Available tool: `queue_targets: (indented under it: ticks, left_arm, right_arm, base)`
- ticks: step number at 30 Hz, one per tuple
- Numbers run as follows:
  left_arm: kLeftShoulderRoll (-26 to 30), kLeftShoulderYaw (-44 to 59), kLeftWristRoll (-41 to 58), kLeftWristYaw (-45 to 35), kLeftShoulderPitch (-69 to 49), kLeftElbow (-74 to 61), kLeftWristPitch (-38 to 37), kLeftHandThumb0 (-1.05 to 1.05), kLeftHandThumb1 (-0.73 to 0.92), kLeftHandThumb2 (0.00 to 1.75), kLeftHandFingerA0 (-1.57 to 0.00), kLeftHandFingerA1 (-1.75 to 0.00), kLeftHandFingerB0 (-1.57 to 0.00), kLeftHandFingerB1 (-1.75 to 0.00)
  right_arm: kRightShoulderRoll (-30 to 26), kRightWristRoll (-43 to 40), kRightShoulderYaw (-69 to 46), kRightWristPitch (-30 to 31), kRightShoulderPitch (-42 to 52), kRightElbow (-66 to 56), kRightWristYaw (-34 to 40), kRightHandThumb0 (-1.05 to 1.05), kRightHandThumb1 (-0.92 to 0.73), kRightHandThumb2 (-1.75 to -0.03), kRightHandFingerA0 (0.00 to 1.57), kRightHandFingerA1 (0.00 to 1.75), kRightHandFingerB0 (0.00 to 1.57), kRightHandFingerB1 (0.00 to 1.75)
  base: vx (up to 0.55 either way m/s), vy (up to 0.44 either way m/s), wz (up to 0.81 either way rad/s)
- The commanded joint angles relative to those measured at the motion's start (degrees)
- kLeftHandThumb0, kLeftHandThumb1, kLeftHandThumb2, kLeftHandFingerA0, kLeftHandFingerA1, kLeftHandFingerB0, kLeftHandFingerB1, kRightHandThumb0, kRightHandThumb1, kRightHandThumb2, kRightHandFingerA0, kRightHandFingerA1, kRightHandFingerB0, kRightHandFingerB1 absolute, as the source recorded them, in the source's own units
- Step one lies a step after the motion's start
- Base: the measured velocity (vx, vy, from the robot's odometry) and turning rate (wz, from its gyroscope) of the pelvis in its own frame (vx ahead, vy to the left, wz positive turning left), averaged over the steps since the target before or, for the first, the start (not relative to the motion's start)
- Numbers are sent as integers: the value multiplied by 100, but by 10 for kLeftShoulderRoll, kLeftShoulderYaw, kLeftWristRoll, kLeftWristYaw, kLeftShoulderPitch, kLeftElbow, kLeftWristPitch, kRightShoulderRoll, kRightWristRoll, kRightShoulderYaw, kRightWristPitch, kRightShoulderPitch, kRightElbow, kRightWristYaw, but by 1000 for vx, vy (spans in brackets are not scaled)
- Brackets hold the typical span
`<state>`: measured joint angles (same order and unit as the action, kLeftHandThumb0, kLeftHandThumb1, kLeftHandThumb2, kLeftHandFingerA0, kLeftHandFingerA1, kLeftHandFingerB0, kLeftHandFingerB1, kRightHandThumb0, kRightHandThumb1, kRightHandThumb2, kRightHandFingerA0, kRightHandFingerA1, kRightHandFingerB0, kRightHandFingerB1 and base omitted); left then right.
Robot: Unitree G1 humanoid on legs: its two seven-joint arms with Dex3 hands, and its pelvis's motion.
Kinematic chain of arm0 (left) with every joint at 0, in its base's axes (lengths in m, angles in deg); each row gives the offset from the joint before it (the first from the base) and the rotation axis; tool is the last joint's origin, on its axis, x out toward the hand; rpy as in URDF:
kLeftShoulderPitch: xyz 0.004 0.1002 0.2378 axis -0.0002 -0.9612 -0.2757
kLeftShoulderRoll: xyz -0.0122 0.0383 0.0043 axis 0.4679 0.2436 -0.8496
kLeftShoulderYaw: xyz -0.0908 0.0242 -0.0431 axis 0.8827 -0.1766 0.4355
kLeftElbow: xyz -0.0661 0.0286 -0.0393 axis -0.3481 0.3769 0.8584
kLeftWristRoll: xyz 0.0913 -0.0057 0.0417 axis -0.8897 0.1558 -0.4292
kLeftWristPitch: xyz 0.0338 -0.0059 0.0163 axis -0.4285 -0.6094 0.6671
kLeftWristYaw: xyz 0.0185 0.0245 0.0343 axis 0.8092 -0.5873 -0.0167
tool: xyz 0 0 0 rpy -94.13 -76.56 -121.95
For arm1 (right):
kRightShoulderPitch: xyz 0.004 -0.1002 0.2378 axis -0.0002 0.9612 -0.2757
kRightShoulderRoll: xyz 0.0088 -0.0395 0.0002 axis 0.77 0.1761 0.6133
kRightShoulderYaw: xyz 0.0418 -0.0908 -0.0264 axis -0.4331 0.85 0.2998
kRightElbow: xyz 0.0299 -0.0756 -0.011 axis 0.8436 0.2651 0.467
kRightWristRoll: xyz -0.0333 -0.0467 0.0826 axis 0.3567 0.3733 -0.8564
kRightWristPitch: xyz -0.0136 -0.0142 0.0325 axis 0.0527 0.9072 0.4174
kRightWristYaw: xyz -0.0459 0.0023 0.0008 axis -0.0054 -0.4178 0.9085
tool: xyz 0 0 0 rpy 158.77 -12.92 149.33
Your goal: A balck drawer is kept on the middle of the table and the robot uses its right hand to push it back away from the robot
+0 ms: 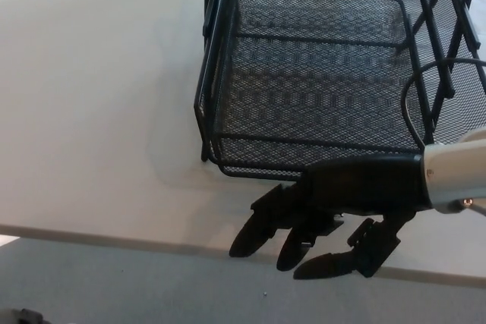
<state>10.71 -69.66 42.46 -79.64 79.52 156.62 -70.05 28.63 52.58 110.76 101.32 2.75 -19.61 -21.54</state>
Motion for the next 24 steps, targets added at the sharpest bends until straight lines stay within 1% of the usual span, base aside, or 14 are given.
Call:
queue_targets:
  ticks: [1,2,3,4,5,6,12,13,16,19,20,24]
  left_arm:
    - [9,-1,-9,0,1,3,-3,-55,72,62,-46,-38,-32,-33]
    - [9,-1,-9,1,1,4,-4,-55,74,63,-49,-39,-35,-33]
    - [9,-1,-10,2,1,5,-5,-55,74,63,-49,-39,-35,-33]
    - [9,-2,-11,3,1,5,-6,-55,75,63,-50,-39,-34,-33]
    - [10,-4,-13,5,1,5,-7,-55,75,63,-50,-39,-34,-33]
    - [8,-2,-11,5,0,6,-6,-56,71,63,-49,-39,-33,-33]
    - [6,3,-4,1,-1,9,-7,-56,71,63,-49,-40,-33,-33]
    - [6,4,-3,-1,-2,9,-7,-55,74,62,-49,-39,-35,-33]
    - [7,2,-6,2,-3,7,-6,-55,74,62,-50,-39,-35,-33]
    - [7,1,-8,4,-3,5,-6,-55,74,62,-50,-39,-35,-34]
    - [7,1,-8,5,-3,6,-4,-56,71,62,-47,-39,-31,-33]
    - [7,0,-8,6,-3,6,-4,-56,71,62,-47,-39,-32,-33]
  right_arm:
    - [4,12,-3,11,-8,4,-11,-48,-62,-98,39,57,23,47]
    - [7,19,-3,10,-30,24,-15,-49,-62,-98,37,56,21,46]
    - [10,29,-4,9,-57,49,-20,-49,-62,-98,37,56,21,46]
    - [12,32,-3,8,-64,58,-22,-53,-80,-65,40,39,32,33]
    - [13,34,-1,6,-67,64,-23,-53,-80,-65,40,39,32,33]
    - [18,37,3,3,-71,75,-23,-49,-63,-98,37,56,20,46]
    - [44,54,11,-7,-102,148,-26,-50,-62,-97,37,56,21,46]
    - [49,60,11,-12,-111,165,-25,-50,-62,-97,37,56,21,47]
    - [61,66,8,-19,-122,197,-22,-52,-61,-96,38,56,23,47]
    - [73,72,3,-28,-131,225,-22,-51,-61,-96,38,56,23,47]
    - [76,74,3,-31,-134,237,-22,-50,-60,-96,39,57,23,48]
    - [84,93,5,-53,-146,283,-21,-50,-60,-97,40,57,25,48]
  base:
    - [0,0,0]
    - [0,0,0]
    - [0,0,0]
    - [0,0,0]
    - [0,0,0]
    - [0,0,0]
    - [0,0,0]
    - [0,0,0]
    - [0,0,0]
    - [0,0,0]
    - [0,0,0]
    - [0,0,0]
